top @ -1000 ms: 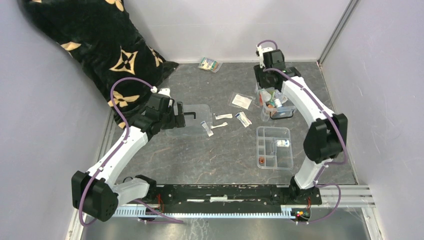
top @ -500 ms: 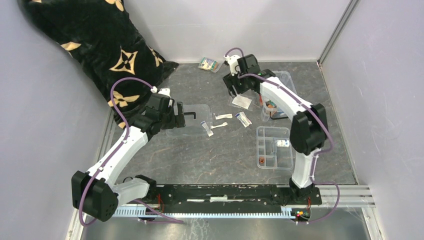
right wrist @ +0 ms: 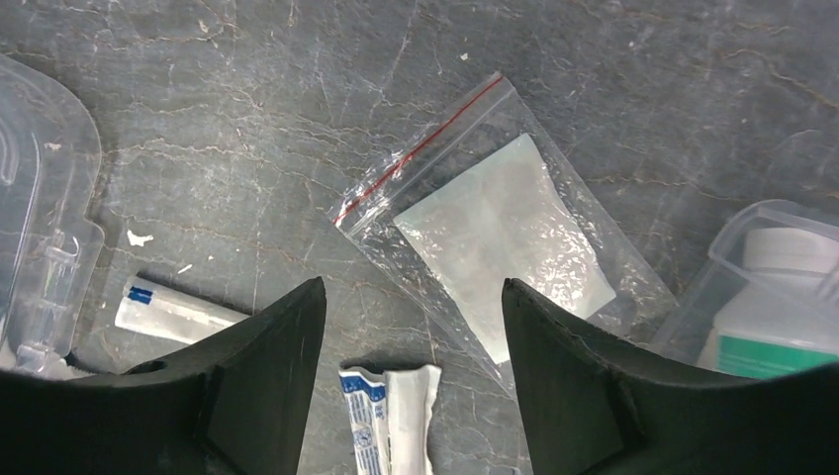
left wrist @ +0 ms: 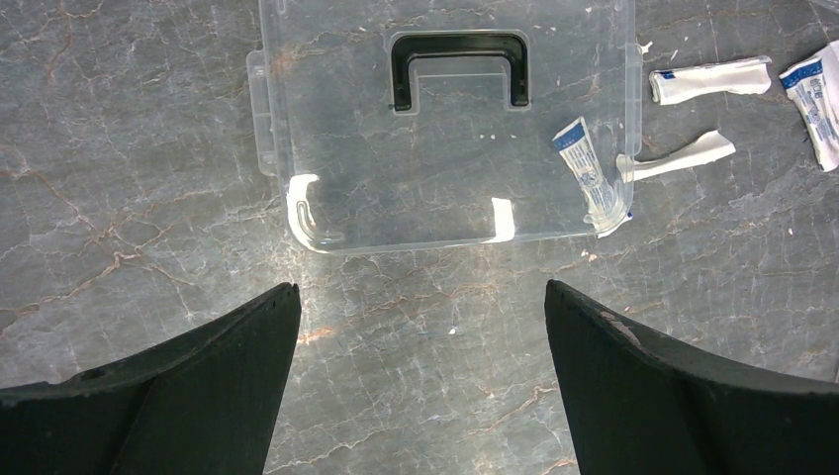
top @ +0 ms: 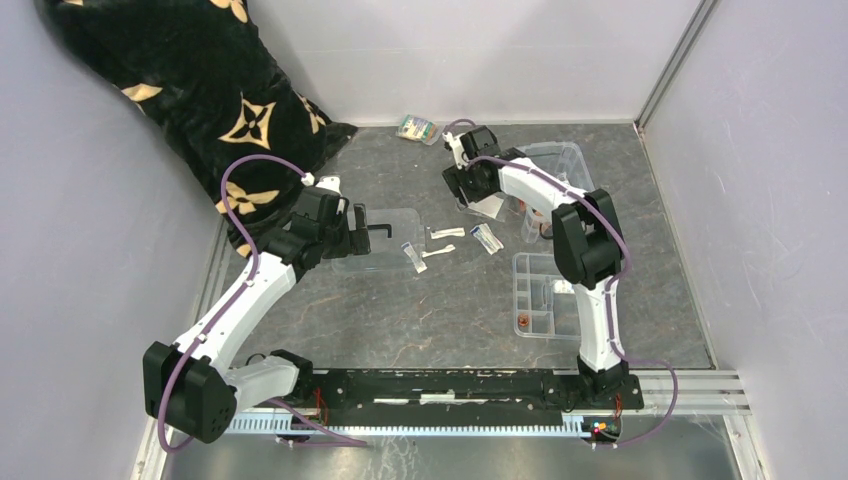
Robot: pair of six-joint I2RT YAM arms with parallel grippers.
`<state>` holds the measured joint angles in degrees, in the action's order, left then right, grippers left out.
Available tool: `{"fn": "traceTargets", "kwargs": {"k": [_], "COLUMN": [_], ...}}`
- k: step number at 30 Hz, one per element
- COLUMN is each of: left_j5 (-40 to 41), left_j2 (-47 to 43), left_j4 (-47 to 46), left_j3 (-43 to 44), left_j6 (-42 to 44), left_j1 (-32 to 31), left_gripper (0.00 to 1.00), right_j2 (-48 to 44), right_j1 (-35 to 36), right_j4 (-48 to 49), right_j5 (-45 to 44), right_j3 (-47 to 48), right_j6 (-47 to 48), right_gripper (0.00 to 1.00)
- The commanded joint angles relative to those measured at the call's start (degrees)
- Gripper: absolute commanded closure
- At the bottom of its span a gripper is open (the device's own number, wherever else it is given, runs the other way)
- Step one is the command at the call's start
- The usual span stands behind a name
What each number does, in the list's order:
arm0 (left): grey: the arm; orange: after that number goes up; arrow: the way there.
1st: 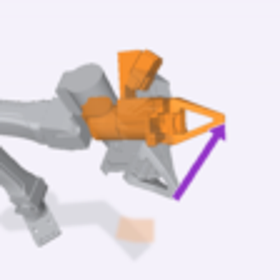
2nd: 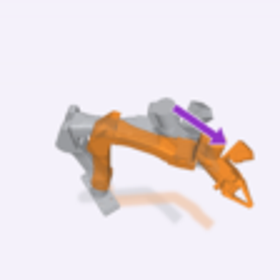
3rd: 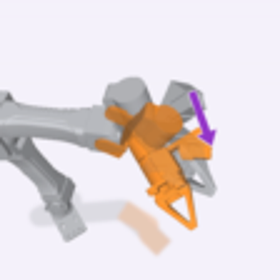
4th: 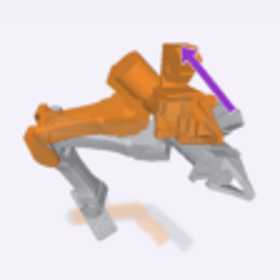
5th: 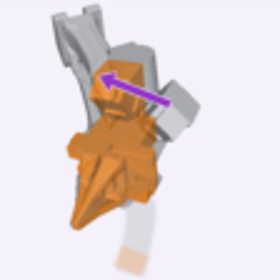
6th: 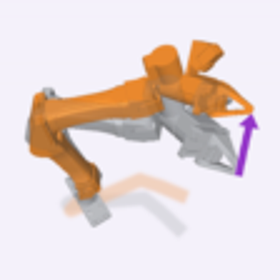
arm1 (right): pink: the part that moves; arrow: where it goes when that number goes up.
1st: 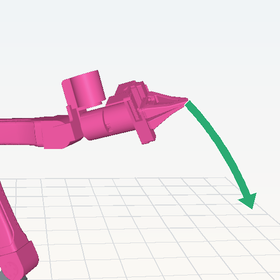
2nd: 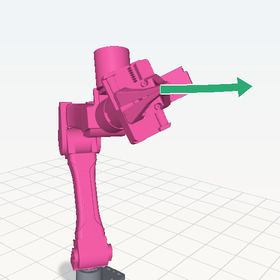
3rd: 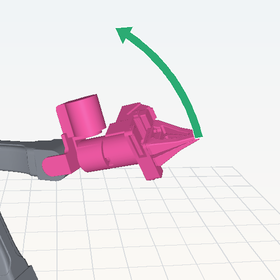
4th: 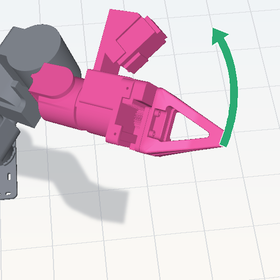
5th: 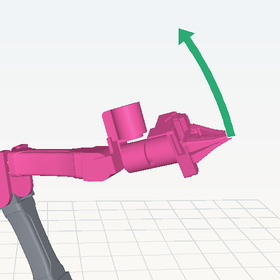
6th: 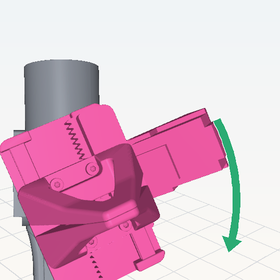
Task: Organize the medicine kit
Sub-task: Pick up the medical item at the center of the board.
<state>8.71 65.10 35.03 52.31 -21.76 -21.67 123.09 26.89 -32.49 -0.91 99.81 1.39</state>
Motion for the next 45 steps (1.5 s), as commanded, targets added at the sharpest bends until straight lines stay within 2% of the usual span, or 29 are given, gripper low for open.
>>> {"fn": "traceTargets", "kwargs": {"k": [1, 15, 18, 22, 28, 40, 45], "left_j5": [0.47, 0.53, 0.78, 0.88, 0.78, 0.91, 0.95], "left_j2": [0.2, 0.38, 0.38, 0.53, 0.82, 1.08, 1.17], "left_j4": [-1.19, -1.19, -1.1, -1.1, -1.03, -1.01, -0.97], "left_j3": [0.15, 0.15, 0.16, 0.18, 0.16, 0.25, 0.25], "left_j6": [2.25, 2.25, 2.16, 2.16, 2.16, 2.16, 2.16], "left_j1": [0.09, 0.06, 0.1, 0.09, 0.12, 0.1, 0.11], "left_gripper": [0.02, 0.02, 0.02, 0.02, 0.02, 0.02, 0.02], "right_j2": [1.76, 6.16, 6.8, 7.38, 7.13, -2.84, -7.91], "right_j1": [0.34, 0.37, 0.29, 0.32, 0.31, 0.33, 0.12], "right_j4": [2.04, 1.26, 1.03, 0.64, 0.42, 3.14, 3.71], "right_j5": [-0.67, -1.91, -1.95, -3.21, -5.36, 0.57, 0.8], "right_j3": [1.0, 0.47, 0.46, 0.23, -0.39, -1.18, 0.0], "right_j6": [-3.06, -2.56, -1.91, -1.83, -1.83, -1.98, -2.09], "right_gripper": [0.29, 0.36, 0.42, 0.58, 0.71, 1.0, 1.0]}}
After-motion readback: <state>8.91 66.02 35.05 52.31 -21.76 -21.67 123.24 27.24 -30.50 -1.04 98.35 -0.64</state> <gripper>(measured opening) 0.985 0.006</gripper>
